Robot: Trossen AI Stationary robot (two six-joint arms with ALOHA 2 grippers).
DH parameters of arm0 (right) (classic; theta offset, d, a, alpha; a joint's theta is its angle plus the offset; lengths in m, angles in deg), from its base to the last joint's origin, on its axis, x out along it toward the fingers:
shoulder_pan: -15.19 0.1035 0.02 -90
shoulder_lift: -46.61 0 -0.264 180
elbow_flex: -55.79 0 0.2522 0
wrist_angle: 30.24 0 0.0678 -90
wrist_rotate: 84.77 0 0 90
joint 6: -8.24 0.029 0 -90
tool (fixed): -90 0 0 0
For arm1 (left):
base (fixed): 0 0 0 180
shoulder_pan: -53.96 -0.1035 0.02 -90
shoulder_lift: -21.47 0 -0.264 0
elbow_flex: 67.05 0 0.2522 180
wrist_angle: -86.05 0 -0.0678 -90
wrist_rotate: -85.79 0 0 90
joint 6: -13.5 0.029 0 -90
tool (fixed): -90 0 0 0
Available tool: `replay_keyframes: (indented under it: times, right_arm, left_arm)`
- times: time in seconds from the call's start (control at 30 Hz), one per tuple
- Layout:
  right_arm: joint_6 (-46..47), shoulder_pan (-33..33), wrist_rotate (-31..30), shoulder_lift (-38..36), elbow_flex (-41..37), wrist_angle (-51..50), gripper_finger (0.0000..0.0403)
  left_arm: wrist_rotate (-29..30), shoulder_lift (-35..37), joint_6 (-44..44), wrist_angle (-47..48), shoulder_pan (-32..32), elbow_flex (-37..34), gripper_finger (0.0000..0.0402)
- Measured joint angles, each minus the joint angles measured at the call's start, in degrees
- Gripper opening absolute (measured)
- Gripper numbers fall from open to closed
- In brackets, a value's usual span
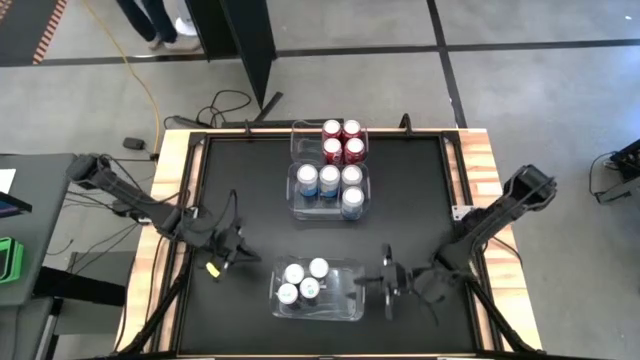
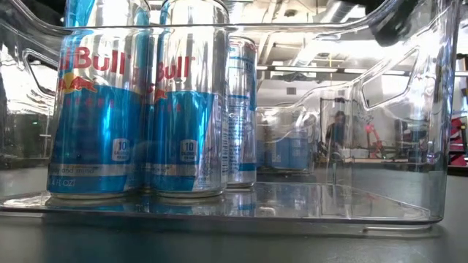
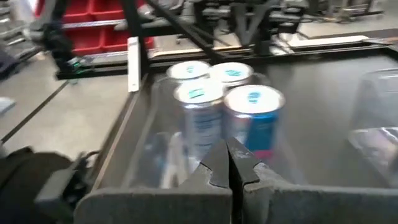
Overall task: Sort soda cans
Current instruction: Adjust the transparent bins
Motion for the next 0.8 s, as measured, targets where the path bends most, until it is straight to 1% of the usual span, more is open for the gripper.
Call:
replay_keyframes:
  times: [0.13,0.3,0.4,0.47,0.57,0.63,0.73,0.8]
  right_arm:
    - [0.1,2.5,0.0,6.0,4.9,-0.2,0.0000]
    - [0.9,4.2,0.0,14.5,11.5,-0.3,0.0000]
    - [3.0,5.4,0.0,18.5,14.4,-0.5,0.0000]
    - [4.2,6.4,0.0,20.5,16.1,-0.4,0.0000]
    - [4.6,8.0,0.0,22.4,18.7,-0.4,0.0000]
    - [4.7,8.8,0.1,22.9,20.5,-0.2,0.0000]
    - [5.2,9.6,1.8,23.7,22.3,-0.6,0.0000]
    - [8.2,9.6,3.0,25.3,23.7,-2.4,0.0000]
  left_arm:
    - [2.9,0.0,-1.7,0.2,6.2,0.0,0.0000]
    - [3.6,-1.3,-5.1,0.0,14.6,0.0,0.0000]
    - [4.6,-3.8,-8.7,-0.2,18.7,0.0,0.0000]
    - [6.5,-6.5,-10.6,-1.2,20.8,0.0,0.0000]
    - [8.0,-11.7,-11.4,-5.5,22.7,0.0,0.0000]
    - [8.2,-15.7,-11.4,-9.7,23.2,0.0,0.0000]
    - [8.8,-22.3,-11.3,-16.0,23.2,0.0,0.0000]
    - [10.7,-26.7,-11.4,-19.4,23.2,0.0,0.0000]
